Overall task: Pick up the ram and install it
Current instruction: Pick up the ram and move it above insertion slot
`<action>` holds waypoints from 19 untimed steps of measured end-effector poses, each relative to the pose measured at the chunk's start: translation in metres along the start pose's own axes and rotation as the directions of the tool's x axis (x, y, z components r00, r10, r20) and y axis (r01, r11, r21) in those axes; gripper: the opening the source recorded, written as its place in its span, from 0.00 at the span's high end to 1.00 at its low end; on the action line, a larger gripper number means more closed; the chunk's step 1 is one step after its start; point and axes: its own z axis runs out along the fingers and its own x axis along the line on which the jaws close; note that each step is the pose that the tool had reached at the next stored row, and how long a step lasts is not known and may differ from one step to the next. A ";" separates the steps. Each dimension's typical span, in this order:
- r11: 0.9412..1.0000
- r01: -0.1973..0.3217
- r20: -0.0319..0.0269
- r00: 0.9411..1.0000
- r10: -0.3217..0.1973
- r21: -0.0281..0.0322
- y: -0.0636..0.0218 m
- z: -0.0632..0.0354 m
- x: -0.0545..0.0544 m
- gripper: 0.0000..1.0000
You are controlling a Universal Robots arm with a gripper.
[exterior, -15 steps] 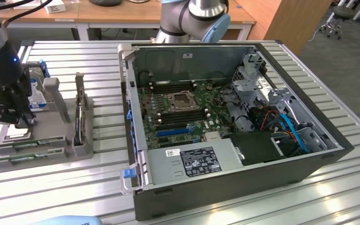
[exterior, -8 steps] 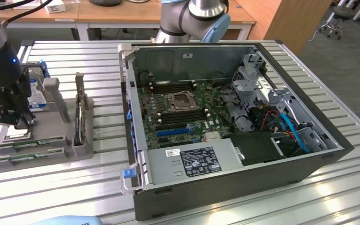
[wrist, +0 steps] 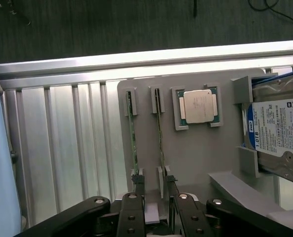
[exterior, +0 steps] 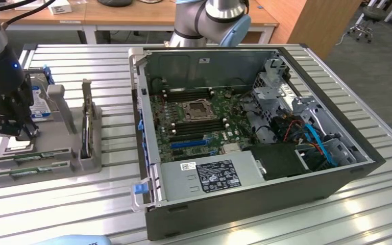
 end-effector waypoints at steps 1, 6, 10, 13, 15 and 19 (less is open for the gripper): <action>1.000 0.000 0.000 1.000 0.000 0.000 0.0000 0.0000 0.000 0.71; 1.000 0.000 0.000 1.000 0.000 0.000 0.0000 0.0004 0.000 0.71; 1.000 0.000 0.000 1.000 0.000 0.000 -0.0001 0.0024 0.000 0.71; 1.000 0.000 0.000 1.000 0.000 0.000 -0.0001 0.0039 0.000 0.71; 1.000 0.000 0.000 1.000 0.000 0.000 -0.0002 0.0050 0.000 0.71; 1.000 0.000 0.000 1.000 0.000 0.000 -0.0003 0.0072 0.000 0.71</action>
